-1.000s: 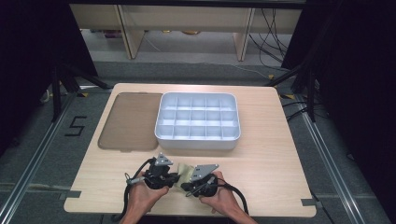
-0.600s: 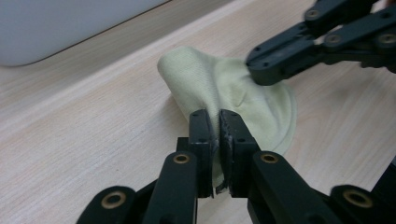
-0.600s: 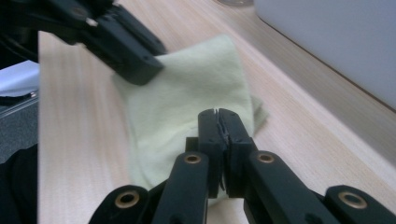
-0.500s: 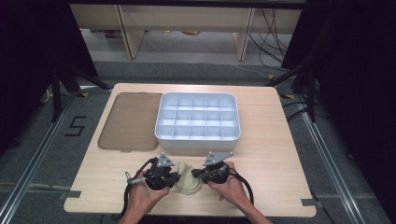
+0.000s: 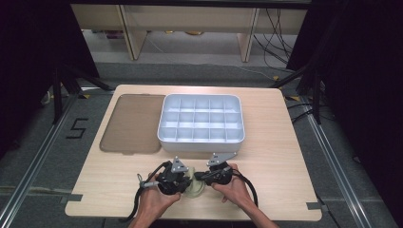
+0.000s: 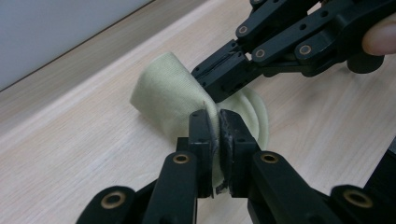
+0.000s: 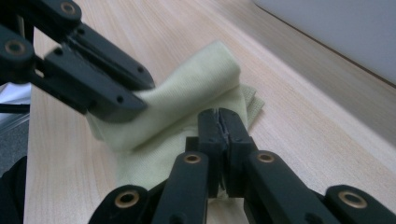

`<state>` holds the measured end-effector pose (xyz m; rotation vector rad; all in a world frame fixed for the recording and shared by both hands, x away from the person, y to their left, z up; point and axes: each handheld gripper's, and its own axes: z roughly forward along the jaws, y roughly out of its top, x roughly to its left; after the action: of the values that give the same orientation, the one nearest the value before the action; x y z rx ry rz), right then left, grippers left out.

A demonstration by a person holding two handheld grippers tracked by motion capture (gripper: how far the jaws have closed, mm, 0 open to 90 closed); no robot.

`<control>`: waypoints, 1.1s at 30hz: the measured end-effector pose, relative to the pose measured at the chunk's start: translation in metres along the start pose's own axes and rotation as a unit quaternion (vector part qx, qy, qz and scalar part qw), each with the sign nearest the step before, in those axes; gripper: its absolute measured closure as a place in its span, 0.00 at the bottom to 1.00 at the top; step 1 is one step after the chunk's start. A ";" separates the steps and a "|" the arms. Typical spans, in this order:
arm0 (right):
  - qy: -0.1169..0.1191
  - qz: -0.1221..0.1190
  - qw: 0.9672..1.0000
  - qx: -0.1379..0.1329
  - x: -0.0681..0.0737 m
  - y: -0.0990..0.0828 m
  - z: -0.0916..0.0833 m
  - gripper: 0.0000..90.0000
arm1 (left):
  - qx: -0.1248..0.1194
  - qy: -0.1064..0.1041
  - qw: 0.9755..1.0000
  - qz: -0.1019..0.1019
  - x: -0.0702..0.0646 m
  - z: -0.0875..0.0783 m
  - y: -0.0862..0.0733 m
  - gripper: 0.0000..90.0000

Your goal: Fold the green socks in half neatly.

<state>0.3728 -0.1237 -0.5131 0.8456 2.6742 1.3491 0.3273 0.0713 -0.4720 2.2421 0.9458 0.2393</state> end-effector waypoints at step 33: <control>0.012 0.012 0.999 -0.049 -0.009 0.020 -0.023 0.95 | 0.022 0.001 0.999 0.036 -0.017 0.028 0.009 0.93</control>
<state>0.3831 -0.1354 -0.4853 0.8601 2.5996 1.4904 0.3313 0.0409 -0.4856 2.3204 0.8794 0.2558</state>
